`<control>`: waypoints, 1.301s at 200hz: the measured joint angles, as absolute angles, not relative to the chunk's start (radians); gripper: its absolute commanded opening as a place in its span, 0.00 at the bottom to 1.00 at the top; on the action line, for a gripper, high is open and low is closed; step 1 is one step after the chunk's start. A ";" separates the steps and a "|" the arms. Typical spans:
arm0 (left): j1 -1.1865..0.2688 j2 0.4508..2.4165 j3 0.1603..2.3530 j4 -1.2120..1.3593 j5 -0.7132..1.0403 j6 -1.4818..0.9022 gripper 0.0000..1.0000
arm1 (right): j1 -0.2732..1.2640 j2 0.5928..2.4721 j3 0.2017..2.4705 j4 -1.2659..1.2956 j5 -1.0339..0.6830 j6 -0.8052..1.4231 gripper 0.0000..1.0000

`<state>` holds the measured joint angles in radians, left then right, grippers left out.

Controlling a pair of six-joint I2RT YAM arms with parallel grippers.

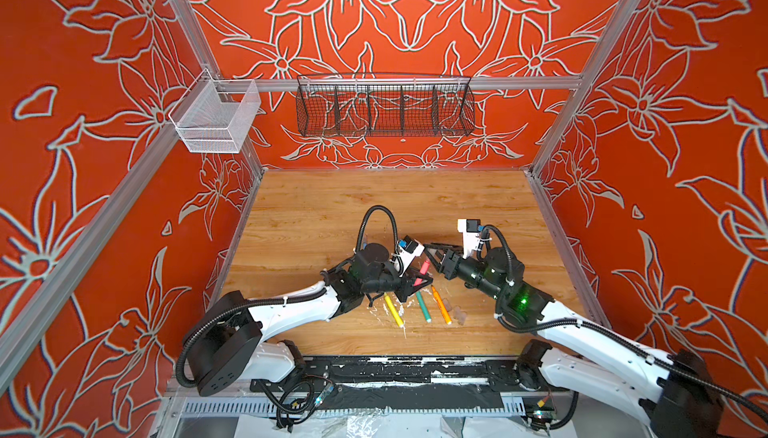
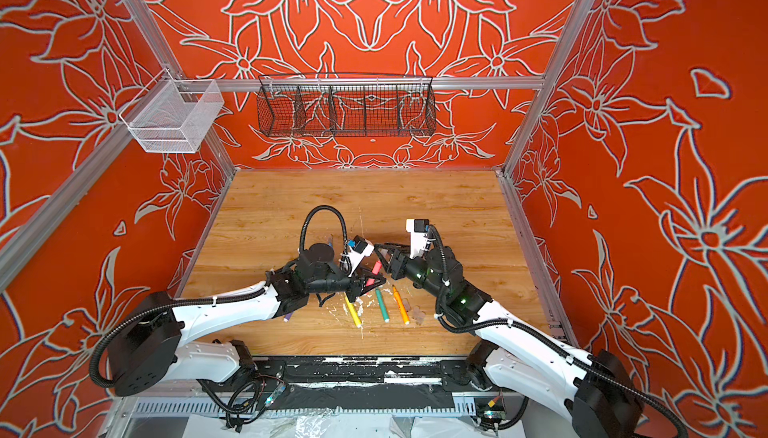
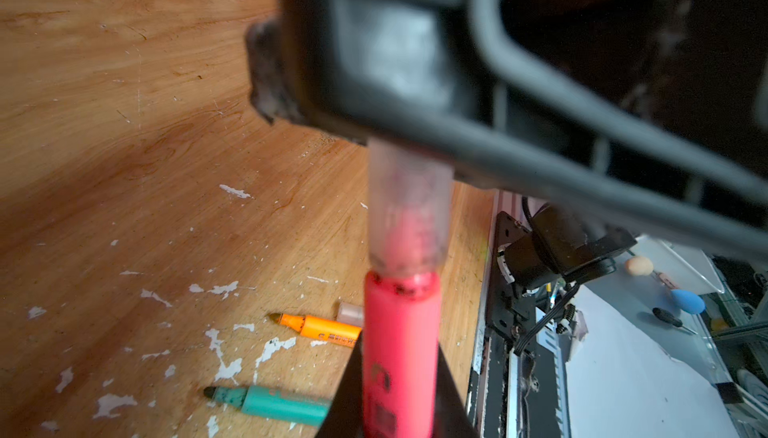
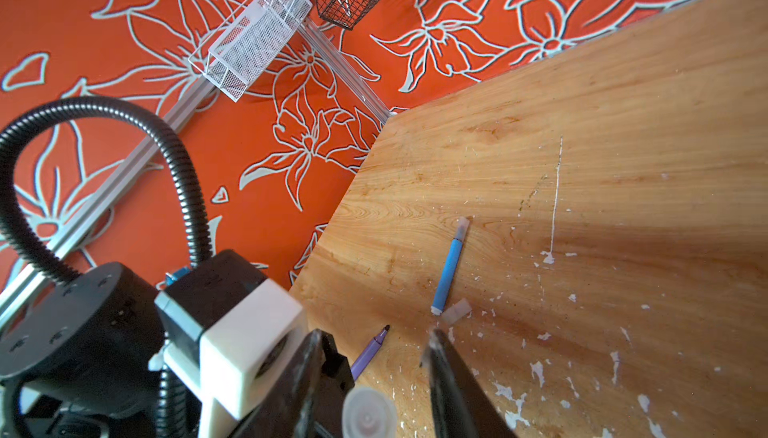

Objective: Insert the pens into the pen caps
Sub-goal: 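Lower the cap onto the pink marker tip and press it down, then open the right gripper and draw it back from the capped pink marker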

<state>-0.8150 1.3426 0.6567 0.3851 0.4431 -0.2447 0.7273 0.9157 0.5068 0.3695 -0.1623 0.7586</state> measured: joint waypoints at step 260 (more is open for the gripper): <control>-0.657 1.204 0.729 0.303 0.605 -0.494 0.00 | 0.790 1.150 0.636 0.687 -0.148 0.763 0.00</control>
<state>-0.6575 1.2041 0.7288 0.3035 0.6052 -0.4942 0.7902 1.1496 0.6365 0.6872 -0.1482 0.7628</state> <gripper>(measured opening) 0.144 0.162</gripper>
